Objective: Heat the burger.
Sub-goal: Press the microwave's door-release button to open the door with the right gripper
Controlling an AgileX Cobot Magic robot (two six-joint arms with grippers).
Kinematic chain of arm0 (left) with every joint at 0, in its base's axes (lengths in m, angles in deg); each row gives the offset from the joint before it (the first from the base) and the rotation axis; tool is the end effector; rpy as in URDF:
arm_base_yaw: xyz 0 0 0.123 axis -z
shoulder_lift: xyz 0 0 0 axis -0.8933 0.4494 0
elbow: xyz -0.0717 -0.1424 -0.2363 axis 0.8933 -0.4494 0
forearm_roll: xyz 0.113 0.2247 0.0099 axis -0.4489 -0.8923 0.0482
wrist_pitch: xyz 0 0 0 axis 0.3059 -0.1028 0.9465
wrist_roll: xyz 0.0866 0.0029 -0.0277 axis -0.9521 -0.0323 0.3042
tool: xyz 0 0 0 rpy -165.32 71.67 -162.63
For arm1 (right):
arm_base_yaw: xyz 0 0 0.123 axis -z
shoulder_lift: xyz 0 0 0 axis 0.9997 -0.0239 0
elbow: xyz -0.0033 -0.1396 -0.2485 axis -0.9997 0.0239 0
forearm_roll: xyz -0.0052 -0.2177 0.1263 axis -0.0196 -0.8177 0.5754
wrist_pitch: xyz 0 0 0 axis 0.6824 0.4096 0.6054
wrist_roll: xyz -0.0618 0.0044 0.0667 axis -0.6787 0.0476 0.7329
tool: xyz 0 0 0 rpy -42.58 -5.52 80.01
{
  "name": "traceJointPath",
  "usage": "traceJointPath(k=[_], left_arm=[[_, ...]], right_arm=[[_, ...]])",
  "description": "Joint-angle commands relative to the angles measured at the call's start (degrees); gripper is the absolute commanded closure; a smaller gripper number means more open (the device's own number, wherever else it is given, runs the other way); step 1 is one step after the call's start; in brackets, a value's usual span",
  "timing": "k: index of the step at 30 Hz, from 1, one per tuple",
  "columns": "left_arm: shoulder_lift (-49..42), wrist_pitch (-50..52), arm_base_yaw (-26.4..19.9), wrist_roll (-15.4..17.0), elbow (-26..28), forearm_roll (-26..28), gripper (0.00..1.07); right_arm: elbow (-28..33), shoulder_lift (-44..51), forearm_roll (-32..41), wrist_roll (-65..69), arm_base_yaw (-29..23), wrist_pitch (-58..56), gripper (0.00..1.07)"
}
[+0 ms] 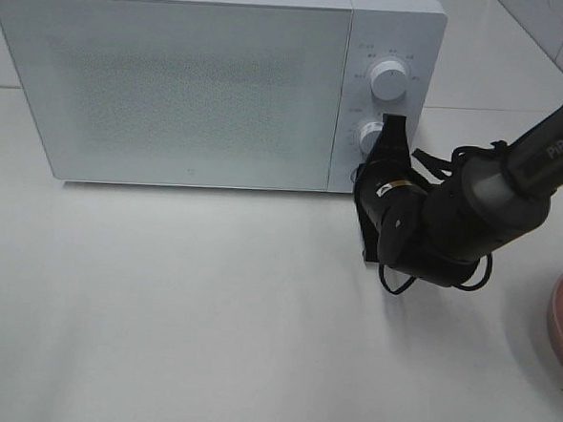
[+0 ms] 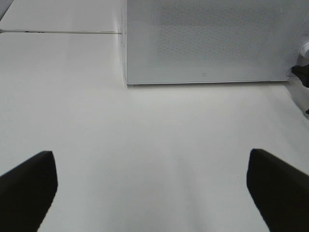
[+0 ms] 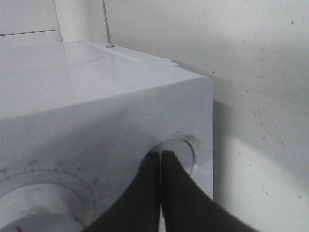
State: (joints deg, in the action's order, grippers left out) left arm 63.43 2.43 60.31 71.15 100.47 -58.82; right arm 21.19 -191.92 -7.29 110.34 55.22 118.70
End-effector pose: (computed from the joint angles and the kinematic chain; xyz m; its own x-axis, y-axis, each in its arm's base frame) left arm -0.0057 -0.0172 0.2821 -0.4133 -0.0025 -0.9106 0.1269 0.9901 -0.0603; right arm 0.3369 0.1664 0.0807 -0.0062 1.0000 -0.0010 0.3490 0.0031 0.9371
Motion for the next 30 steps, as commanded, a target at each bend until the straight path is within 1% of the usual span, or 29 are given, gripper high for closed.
traceJointPath(k=[1,10,15,21,24,26,30], left_arm=[[-1.15,0.34,-0.11,0.34,0.00,0.46,0.07],[-1.15,0.34,-0.11,0.34,0.00,0.46,0.07],[-1.15,0.34,-0.11,0.34,0.00,0.46,0.07],[-1.15,0.34,-0.11,0.34,0.00,0.46,0.07],[-1.15,0.34,-0.11,0.34,0.00,0.46,0.07],[-1.15,0.34,-0.11,0.34,0.00,0.46,0.07],[-1.15,0.34,-0.11,0.34,0.00,0.46,0.07]], right_arm=[[-1.26,0.11,-0.29,-0.06,0.23,2.01,1.07],[-3.55,-0.06,-0.17,-0.11,0.23,3.84,1.07],[-3.72,-0.06,-0.17,-0.40,0.23,9.22,1.07],[-3.72,-0.06,-0.17,-0.46,0.23,12.15,1.07],[-4.35,-0.06,-0.63,-0.46,0.92,12.61,1.07],[-6.25,-0.92,-1.03,-1.26,2.01,13.92,1.07],[-7.56,-1.09,-0.97,-2.69,2.81,13.92,1.07]])
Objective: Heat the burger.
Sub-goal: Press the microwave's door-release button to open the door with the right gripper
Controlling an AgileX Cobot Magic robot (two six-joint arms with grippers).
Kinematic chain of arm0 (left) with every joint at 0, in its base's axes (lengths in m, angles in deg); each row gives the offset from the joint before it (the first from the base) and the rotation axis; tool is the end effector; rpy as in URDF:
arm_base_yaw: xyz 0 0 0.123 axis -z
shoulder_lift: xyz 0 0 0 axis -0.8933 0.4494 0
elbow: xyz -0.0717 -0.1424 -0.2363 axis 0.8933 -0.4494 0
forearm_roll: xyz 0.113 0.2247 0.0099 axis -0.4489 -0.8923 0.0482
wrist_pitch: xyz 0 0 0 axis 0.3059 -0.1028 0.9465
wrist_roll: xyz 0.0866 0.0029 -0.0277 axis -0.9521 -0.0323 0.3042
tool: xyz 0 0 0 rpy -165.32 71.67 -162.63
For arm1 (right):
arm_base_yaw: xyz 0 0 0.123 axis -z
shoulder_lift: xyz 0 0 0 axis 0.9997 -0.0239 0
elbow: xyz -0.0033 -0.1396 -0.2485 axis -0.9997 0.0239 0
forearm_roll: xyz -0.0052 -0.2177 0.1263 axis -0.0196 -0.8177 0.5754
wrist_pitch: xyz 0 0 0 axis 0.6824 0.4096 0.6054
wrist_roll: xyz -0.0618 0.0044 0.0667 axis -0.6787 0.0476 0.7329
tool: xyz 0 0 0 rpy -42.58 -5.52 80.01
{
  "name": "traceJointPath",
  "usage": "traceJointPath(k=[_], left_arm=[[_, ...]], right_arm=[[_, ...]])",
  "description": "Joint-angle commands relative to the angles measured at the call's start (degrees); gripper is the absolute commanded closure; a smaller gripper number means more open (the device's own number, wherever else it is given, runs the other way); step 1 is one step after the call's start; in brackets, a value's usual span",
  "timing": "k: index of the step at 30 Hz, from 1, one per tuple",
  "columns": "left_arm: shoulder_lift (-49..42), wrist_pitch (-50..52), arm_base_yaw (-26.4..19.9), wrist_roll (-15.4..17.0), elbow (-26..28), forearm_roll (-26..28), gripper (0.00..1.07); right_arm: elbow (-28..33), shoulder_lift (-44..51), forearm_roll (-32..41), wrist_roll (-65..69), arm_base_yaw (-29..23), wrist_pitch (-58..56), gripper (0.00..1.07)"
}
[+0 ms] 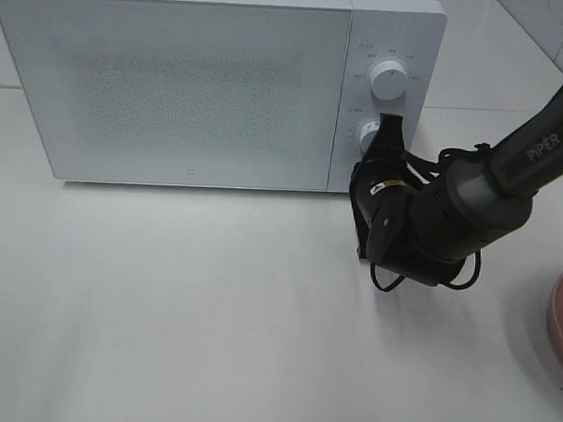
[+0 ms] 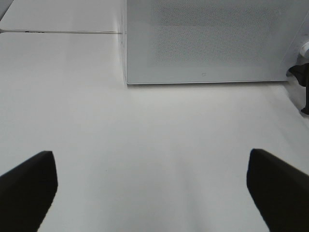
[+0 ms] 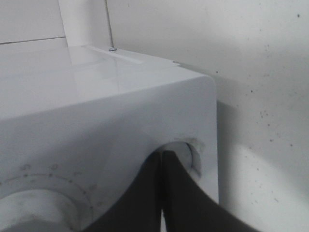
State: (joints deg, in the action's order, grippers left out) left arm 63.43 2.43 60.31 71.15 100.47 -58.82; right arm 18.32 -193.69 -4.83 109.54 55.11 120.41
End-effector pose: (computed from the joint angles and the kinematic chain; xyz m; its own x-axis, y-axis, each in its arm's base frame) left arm -0.0057 -0.0172 0.2821 -0.4133 -0.0025 -0.9106 0.1269 0.9901 -0.0603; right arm 0.3466 0.1696 0.0801 0.0344 0.9994 0.0075 0.3151 -0.0180 0.9489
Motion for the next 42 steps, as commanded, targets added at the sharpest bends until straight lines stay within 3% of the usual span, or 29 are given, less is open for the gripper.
traceJointPath(k=[1,19,42], left_arm=[[-1.15,0.34,-0.11,0.34,0.00,0.46,0.07],[-1.15,0.34,-0.11,0.34,0.00,0.46,0.07],[-1.15,0.34,-0.11,0.34,0.00,0.40,0.07]], right_arm=[[-5.10,0.63,-3.50,-2.29,2.98,12.09,1.07],[-5.96,0.52,-3.50,-2.41,3.50,4.81,1.07],[6.42,10.77,-13.64,-4.87,3.50,-17.53,1.07]])
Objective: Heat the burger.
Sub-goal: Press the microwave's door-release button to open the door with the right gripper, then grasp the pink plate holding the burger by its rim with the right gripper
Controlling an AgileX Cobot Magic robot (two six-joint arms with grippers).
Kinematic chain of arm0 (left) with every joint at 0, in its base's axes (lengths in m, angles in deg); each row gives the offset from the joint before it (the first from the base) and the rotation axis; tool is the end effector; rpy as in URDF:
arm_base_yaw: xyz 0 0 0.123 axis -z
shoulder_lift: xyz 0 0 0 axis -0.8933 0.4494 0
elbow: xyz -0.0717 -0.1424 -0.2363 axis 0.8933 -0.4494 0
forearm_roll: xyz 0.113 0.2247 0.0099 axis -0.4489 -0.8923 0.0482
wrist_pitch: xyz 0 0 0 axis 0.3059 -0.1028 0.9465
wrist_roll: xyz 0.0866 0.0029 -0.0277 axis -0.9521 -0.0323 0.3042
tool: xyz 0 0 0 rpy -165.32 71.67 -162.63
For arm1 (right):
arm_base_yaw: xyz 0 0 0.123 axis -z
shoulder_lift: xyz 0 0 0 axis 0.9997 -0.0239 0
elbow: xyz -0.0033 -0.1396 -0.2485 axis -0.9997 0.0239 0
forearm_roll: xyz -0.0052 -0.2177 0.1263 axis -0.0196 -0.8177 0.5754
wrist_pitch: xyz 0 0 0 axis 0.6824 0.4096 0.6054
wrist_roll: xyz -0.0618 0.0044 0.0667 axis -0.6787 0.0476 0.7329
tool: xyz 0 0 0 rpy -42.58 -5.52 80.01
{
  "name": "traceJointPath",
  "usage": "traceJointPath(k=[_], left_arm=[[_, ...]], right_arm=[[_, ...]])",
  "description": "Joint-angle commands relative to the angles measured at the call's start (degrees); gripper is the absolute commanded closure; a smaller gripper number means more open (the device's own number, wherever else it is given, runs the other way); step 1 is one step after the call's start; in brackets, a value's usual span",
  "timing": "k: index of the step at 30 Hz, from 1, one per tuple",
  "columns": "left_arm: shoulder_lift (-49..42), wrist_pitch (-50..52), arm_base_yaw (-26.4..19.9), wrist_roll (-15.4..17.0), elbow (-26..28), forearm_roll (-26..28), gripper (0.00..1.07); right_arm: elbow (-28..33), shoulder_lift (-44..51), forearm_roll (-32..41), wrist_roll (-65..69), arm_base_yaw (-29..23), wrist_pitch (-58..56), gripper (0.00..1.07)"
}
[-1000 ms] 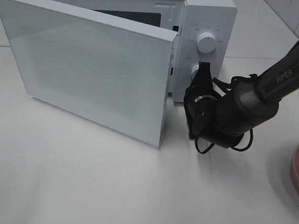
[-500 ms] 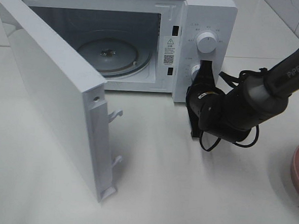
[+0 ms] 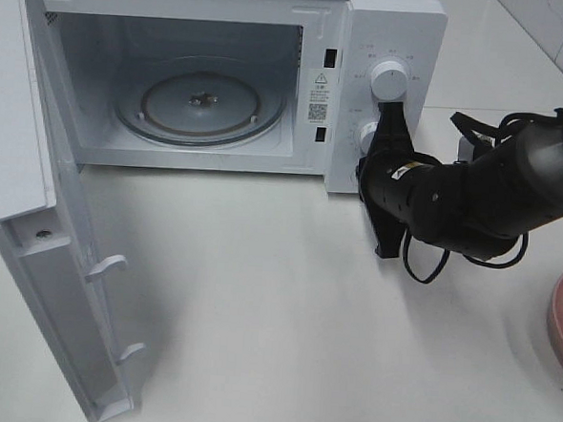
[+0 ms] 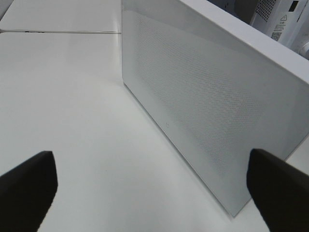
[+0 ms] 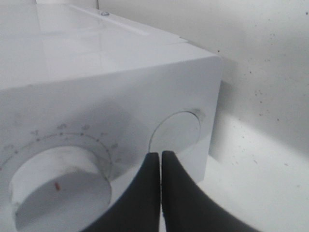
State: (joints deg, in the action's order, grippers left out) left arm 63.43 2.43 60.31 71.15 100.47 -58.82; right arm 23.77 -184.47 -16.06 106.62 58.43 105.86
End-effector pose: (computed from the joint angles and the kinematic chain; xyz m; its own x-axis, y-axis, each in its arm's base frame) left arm -0.0057 -0.0172 0.2821 -0.4133 -0.0025 -0.9106 0.1269 0.9901 -0.0603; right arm 0.3316 0.1580 0.1044 -0.1713 0.9838 -0.0522 0.4377 0.1235 0.8906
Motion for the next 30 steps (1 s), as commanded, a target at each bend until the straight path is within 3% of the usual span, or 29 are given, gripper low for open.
traceJointPath(k=[1,9,11,25,30], left_arm=[[-1.15,0.34,-0.11,0.34,0.00,0.40,0.07],[-1.15,0.34,-0.11,0.34,0.00,0.40,0.07],[-1.15,0.34,-0.11,0.34,0.00,0.40,0.07],[-1.15,0.34,-0.11,0.34,0.00,0.40,0.07],[-1.15,0.34,-0.11,0.34,0.00,0.40,0.07]], right_arm=[[1.43,2.18,-2.92,-2.46,0.17,-3.78,1.07],[4.98,7.39,-3.21,-14.32,0.17,-10.43,1.07],[6.25,10.08,-3.21,-22.40,0.17,-13.98,1.07],[6.42,17.02,-3.27,-56.44,0.29,-33.69,1.06],[6.36,19.42,-6.25,-68.24,0.29,-43.14,1.05]])
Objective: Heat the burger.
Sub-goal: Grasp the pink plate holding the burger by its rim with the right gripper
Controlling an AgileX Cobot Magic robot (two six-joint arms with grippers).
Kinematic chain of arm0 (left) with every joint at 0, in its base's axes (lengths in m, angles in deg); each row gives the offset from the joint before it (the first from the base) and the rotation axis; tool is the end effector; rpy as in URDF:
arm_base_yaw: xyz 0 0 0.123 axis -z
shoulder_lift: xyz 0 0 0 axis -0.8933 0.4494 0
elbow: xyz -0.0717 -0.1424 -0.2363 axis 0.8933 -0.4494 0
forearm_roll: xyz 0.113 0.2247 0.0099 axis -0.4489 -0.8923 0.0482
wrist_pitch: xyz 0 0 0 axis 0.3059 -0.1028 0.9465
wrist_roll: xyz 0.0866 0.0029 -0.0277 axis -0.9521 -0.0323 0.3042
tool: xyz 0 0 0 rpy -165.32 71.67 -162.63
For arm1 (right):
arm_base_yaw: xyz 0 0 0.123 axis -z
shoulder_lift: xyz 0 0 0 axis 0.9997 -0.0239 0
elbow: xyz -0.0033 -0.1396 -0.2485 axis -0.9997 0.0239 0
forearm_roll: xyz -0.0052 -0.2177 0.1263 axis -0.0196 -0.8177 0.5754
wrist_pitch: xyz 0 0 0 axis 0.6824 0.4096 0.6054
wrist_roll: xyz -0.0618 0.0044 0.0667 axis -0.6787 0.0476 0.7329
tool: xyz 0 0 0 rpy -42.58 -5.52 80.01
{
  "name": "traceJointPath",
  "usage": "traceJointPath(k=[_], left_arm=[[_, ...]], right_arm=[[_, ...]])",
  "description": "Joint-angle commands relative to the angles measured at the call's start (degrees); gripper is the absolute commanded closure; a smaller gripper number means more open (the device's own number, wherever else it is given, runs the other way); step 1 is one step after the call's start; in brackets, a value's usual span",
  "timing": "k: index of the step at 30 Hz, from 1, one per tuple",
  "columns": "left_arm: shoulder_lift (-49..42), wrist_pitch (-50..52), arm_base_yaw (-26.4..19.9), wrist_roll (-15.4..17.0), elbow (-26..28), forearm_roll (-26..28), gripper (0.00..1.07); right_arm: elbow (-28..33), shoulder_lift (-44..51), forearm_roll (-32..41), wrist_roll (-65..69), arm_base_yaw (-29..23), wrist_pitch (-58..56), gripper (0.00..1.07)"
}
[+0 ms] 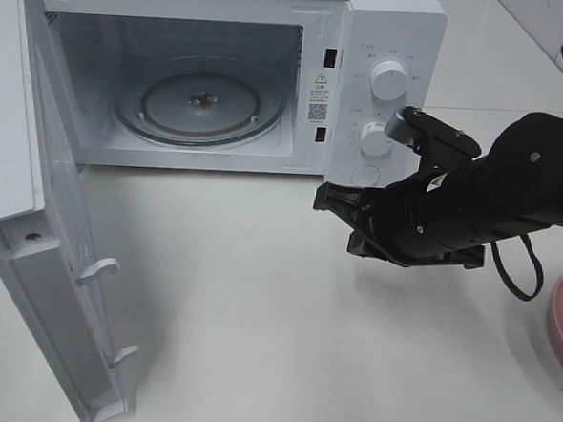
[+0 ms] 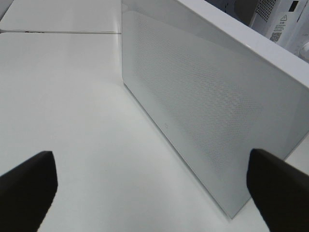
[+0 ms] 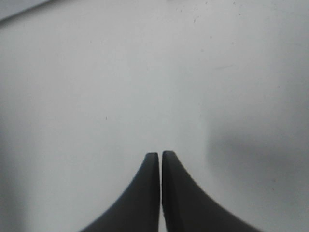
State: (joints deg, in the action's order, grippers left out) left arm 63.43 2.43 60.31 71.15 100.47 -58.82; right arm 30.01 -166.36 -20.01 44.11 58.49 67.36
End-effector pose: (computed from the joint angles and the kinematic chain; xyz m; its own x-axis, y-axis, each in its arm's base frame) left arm -0.0057 -0.0172 0.2821 -0.4133 -0.0025 -0.9106 0.1269 0.9901 -0.0603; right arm 0.2665 0.1541 0.1442 -0.8362 0.2033 -0.5093 -0.0012 0.9281 0.3723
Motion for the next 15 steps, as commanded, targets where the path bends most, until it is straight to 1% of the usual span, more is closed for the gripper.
traceJointPath(k=[1,3,4,6,7,8,9,11,12,14,15], left_arm=[[-1.15,0.34,-0.11,0.34,0.00,0.40,0.07],[-1.15,0.34,-0.11,0.34,0.00,0.40,0.07],[-1.15,0.34,-0.11,0.34,0.00,0.40,0.07],[-1.15,0.34,-0.11,0.34,0.00,0.40,0.07],[-1.15,0.34,-0.11,0.34,0.00,0.40,0.07],[-1.15,0.34,-0.11,0.34,0.00,0.40,0.07],[-1.15,0.34,-0.11,0.34,0.00,0.40,0.07],[-1.15,0.34,-0.11,0.34,0.00,0.40,0.07],[-1.15,0.34,-0.11,0.34,0.00,0.40,0.07],[-1.15,0.34,-0.11,0.34,0.00,0.40,0.07],[-1.15,0.34,-0.11,0.34,0.00,0.40,0.07]], right_arm=[[0.11,1.32,-2.29,-5.73,0.23,-4.64,1.05],[0.11,2.29,-5.27,-7.62,0.92,-9.00,1.04],[0.11,2.29,-5.27,-7.62,0.92,-9.00,1.04],[0.11,3.78,-10.83,-7.62,3.27,-15.53,1.03],[0.11,3.78,-10.83,-7.62,3.27,-15.53,1.03],[0.11,4.35,-12.83,-7.62,3.78,-17.13,1.03],[0.11,5.61,-16.67,-7.56,4.81,-20.00,1.02],[0.11,6.36,-17.88,-7.56,5.39,-21.20,1.02],[0.11,7.91,-20.23,-7.56,6.93,-24.24,1.02],[0.11,8.82,-20.74,-7.56,7.51,-25.38,1.02],[0.11,10.49,-21.66,-7.56,8.82,-27.10,1.01]])
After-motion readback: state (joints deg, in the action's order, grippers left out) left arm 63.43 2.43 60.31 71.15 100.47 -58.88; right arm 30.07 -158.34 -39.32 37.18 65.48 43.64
